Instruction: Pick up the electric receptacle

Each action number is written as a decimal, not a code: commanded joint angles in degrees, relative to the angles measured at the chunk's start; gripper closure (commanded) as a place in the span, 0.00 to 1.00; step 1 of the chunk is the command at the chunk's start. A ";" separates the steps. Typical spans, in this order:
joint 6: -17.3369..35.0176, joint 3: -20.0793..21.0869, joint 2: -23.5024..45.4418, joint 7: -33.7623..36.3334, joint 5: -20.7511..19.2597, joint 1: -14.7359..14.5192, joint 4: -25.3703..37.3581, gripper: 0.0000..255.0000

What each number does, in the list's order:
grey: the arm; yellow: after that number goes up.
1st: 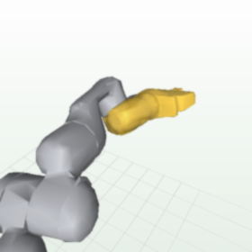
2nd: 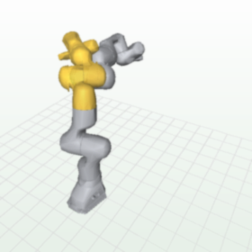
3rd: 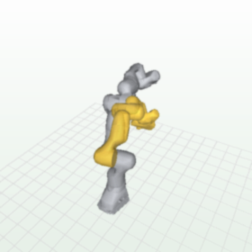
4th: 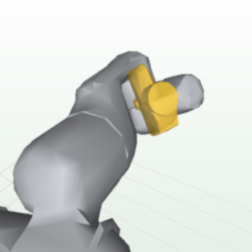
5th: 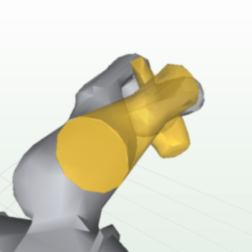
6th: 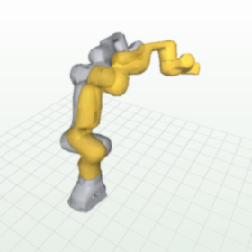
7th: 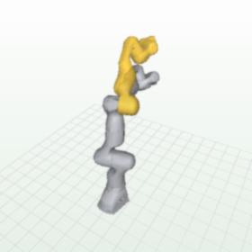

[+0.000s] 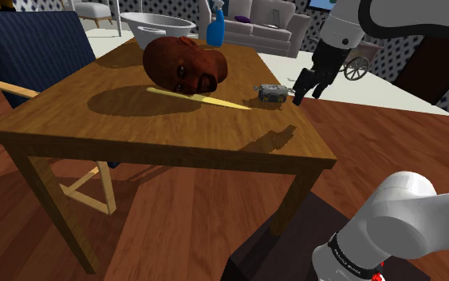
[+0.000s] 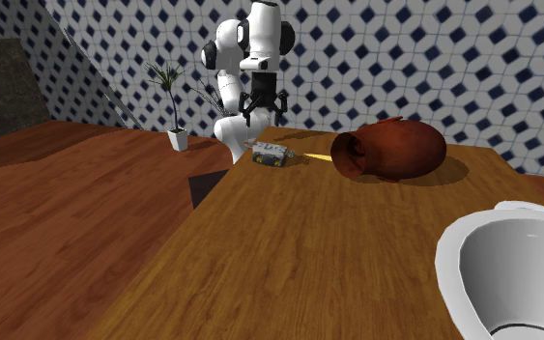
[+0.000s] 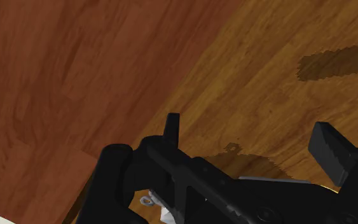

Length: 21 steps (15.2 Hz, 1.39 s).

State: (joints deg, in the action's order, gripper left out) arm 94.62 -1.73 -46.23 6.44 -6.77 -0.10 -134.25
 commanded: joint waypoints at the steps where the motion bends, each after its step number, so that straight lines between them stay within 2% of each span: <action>1: 0.00 0.00 0.00 0.00 0.00 0.00 0.00 0.00; 6: 0.34 -8.18 13.36 -21.87 -1.71 -5.92 10.12 0.00; 11: -1.43 -13.81 27.70 -43.56 -0.31 -11.39 22.54 0.00; 12: -1.63 -14.05 28.71 -45.05 -0.11 -11.65 23.46 0.00; 19: 4.18 -14.24 28.06 -44.69 -0.42 -11.40 17.01 0.00; 21: 4.18 -14.24 28.06 -44.69 -0.42 -11.40 17.00 0.00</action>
State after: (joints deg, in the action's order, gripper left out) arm 98.49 -15.94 -18.20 -38.24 -7.18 -11.51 -117.00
